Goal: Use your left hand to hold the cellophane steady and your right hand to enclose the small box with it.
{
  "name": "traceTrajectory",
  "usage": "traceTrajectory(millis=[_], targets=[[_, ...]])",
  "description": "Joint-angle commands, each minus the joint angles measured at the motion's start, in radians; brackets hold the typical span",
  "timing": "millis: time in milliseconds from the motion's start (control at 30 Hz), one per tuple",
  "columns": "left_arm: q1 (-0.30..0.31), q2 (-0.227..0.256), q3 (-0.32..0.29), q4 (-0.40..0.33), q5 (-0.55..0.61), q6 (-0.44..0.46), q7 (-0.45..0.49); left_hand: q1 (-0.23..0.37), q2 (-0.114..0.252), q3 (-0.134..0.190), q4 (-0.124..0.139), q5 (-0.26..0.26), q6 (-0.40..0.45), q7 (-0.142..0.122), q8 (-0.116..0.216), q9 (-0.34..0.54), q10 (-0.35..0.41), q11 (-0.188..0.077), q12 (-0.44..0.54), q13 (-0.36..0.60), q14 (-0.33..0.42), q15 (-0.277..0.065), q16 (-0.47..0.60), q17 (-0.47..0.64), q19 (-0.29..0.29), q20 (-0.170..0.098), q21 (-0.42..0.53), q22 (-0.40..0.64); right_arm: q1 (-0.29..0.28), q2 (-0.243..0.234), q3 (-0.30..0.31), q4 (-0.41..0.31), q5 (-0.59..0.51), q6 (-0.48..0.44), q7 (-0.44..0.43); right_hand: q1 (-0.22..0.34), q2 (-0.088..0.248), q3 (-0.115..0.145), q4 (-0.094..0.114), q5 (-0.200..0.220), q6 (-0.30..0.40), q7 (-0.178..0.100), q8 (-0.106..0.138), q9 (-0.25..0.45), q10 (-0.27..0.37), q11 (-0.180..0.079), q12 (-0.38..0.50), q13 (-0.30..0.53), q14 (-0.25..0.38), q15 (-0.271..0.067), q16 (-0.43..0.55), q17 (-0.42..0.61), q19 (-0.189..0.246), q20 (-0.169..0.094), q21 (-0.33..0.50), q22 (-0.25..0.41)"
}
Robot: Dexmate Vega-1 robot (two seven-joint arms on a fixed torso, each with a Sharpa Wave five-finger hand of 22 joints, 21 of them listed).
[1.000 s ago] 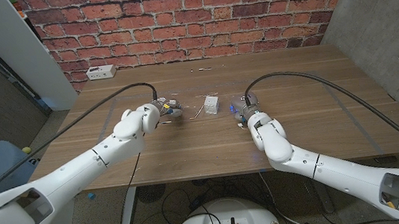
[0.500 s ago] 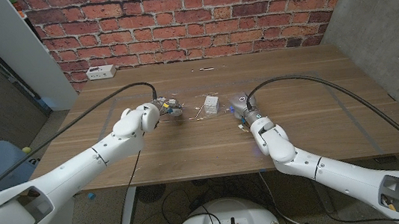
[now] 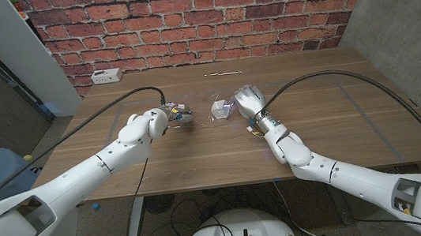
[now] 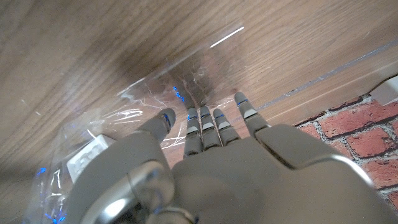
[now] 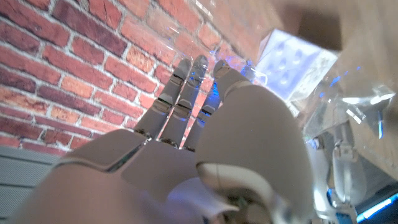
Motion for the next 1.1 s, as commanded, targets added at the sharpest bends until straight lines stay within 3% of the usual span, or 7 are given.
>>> traceTrajectory(millis=[33,567,867,1100], targets=[[0.004,0.007,-0.006,0.001,-0.013,-0.009,0.012,-0.011,-0.001,0.003,0.001,0.001,-0.002,-0.003,0.004,0.003,-0.004,-0.001,0.005,0.002,-0.005,-0.002,0.004,0.001,0.006,0.001,0.0,0.002,0.075,0.032,-0.035,0.085,0.017,0.085,-0.201,0.014,0.004,-0.004,0.001,0.003,0.006,-0.002,-0.003,0.001,0.012,-0.002,0.001,0.0,0.006,-0.15,-0.004,-0.001,0.002,-0.048,0.007,0.002],[0.024,0.022,-0.023,-0.005,-0.041,-0.01,0.03,-0.012,0.0,0.002,-0.006,0.002,-0.006,-0.001,0.003,0.003,-0.005,-0.004,0.006,0.001,-0.003,-0.001,0.003,-0.003,0.014,0.001,0.0,0.002,0.173,0.062,-0.098,0.147,-0.002,0.134,-0.143,0.02,0.003,-0.016,0.007,0.005,0.011,-0.003,-0.011,-0.001,0.015,-0.006,-0.005,-0.001,0.008,-0.151,-0.013,-0.007,0.0,-0.056,0.02,0.003],[0.03,0.027,-0.028,-0.006,-0.054,-0.012,0.04,-0.013,0.002,0.001,-0.009,0.002,-0.007,0.001,0.004,0.003,-0.007,-0.004,0.006,0.001,-0.002,0.0,0.003,-0.004,0.017,0.003,-0.001,0.002,0.245,0.123,-0.135,0.242,0.006,0.171,-0.165,0.022,0.003,-0.021,0.008,0.005,0.012,-0.004,-0.016,-0.001,0.019,-0.008,-0.008,-0.001,0.01,-0.151,-0.017,-0.009,-0.001,-0.06,0.026,0.002],[0.034,0.032,-0.031,-0.011,-0.055,-0.005,0.043,-0.011,0.003,0.001,-0.016,0.002,-0.02,-0.007,0.0,0.002,-0.007,-0.004,0.007,0.001,0.0,0.001,0.003,-0.006,0.018,0.003,-0.002,0.002,0.282,0.166,-0.145,0.313,0.033,0.133,-0.168,0.024,0.004,-0.025,0.01,0.006,0.012,-0.005,-0.019,-0.002,0.019,-0.008,-0.011,-0.001,0.012,-0.151,-0.019,-0.011,-0.003,-0.061,0.03,0.002]])
